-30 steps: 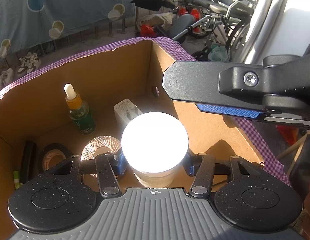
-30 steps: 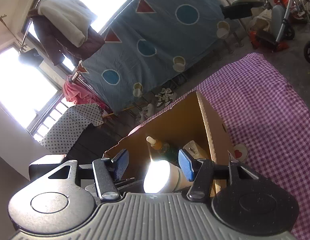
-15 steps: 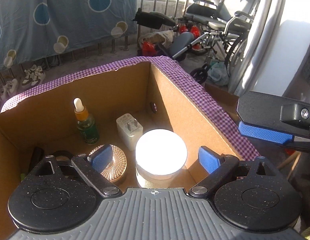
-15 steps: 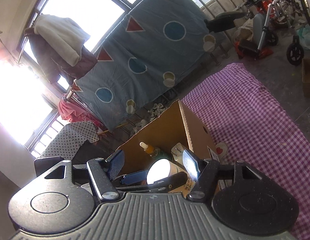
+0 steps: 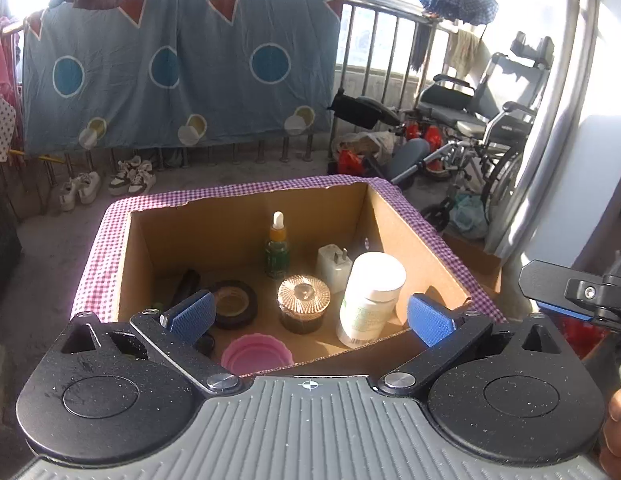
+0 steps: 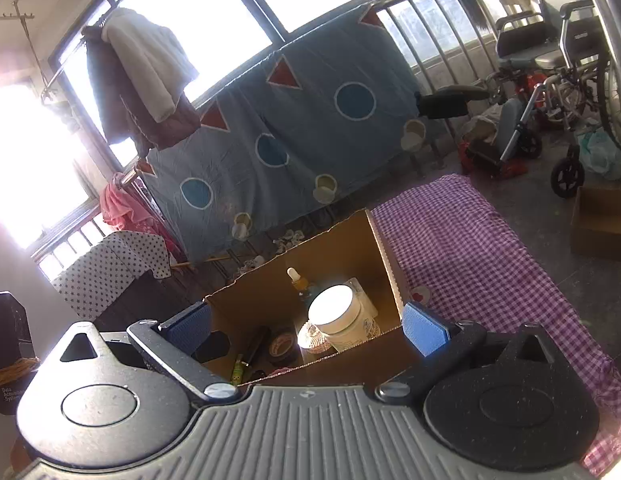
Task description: Organize rigid objects
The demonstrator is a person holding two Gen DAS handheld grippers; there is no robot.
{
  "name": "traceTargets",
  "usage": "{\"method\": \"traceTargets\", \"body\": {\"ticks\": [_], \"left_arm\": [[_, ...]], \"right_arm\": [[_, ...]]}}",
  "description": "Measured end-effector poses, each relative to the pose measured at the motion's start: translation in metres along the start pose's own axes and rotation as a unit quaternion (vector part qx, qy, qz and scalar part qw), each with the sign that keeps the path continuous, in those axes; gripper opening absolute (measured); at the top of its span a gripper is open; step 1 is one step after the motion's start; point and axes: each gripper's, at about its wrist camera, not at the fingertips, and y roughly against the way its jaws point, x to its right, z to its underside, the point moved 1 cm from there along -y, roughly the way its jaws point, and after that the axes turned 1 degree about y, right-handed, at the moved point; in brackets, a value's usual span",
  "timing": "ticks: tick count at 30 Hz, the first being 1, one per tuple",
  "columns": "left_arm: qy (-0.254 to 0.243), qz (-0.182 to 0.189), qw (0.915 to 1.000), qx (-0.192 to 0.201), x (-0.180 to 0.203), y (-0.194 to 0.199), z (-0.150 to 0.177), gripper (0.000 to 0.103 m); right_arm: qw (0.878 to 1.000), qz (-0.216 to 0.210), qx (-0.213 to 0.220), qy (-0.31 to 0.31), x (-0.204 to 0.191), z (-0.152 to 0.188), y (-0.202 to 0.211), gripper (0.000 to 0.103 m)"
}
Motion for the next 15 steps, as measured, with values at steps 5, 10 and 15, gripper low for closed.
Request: {"method": "traceTargets", "body": {"ticks": [5,10,15], "left_arm": [[0.009,-0.08,0.9968,0.005,-0.009,0.007,0.009,0.103],[0.003,-0.135,0.9909,-0.007,-0.015,0.005,0.019,0.103],[0.006,-0.13,0.9912,-0.024,-0.021,-0.008,0.025,0.103]], "right_arm": [[0.997,0.042,-0.019,0.054,-0.022,0.011,-0.007,0.103],[0.988,0.09,-0.032,0.122,-0.045,0.022,-0.015,0.103],[0.976,0.134,-0.035,0.17,-0.058,0.028,-0.022,0.103]]}}
